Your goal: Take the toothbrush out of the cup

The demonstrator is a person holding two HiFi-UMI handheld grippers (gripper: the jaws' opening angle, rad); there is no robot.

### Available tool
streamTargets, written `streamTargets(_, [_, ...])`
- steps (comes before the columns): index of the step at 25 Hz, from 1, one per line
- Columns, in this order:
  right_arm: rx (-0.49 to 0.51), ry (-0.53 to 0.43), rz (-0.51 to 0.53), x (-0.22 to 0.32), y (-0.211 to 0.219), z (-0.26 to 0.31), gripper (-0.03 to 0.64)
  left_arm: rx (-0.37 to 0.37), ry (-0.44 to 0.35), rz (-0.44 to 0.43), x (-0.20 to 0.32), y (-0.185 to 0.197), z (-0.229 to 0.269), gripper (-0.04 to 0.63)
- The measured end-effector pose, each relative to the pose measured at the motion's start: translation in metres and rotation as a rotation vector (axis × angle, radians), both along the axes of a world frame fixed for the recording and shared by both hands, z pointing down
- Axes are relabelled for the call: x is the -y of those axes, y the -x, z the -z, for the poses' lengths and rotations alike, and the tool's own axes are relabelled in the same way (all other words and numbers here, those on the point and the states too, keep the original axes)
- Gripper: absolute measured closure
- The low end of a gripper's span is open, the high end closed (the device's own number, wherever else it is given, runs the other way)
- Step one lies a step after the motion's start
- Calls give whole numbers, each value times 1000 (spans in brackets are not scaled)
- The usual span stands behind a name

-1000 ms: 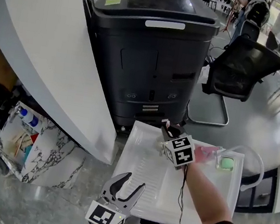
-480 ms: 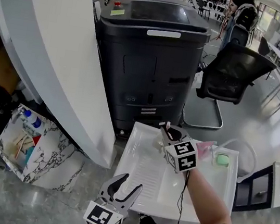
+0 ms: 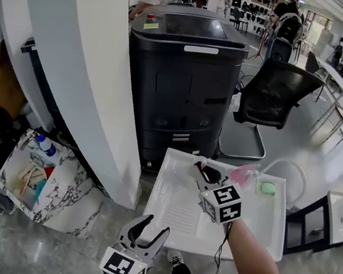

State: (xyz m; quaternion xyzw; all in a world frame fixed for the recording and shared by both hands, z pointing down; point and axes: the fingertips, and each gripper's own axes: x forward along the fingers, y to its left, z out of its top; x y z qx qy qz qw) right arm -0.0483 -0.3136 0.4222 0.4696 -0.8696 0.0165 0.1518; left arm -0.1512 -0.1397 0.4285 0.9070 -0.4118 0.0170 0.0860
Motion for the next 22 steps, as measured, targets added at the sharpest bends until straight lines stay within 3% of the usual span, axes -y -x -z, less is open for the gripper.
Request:
streamTargets(11, [36, -24, -44, -106, 20, 5, 583, 15, -24, -31, -70, 39, 1, 379])
streamTargets(22, [61, -26, -153, -195, -28, 8, 583, 3, -17, -113, -104, 15, 2, 379])
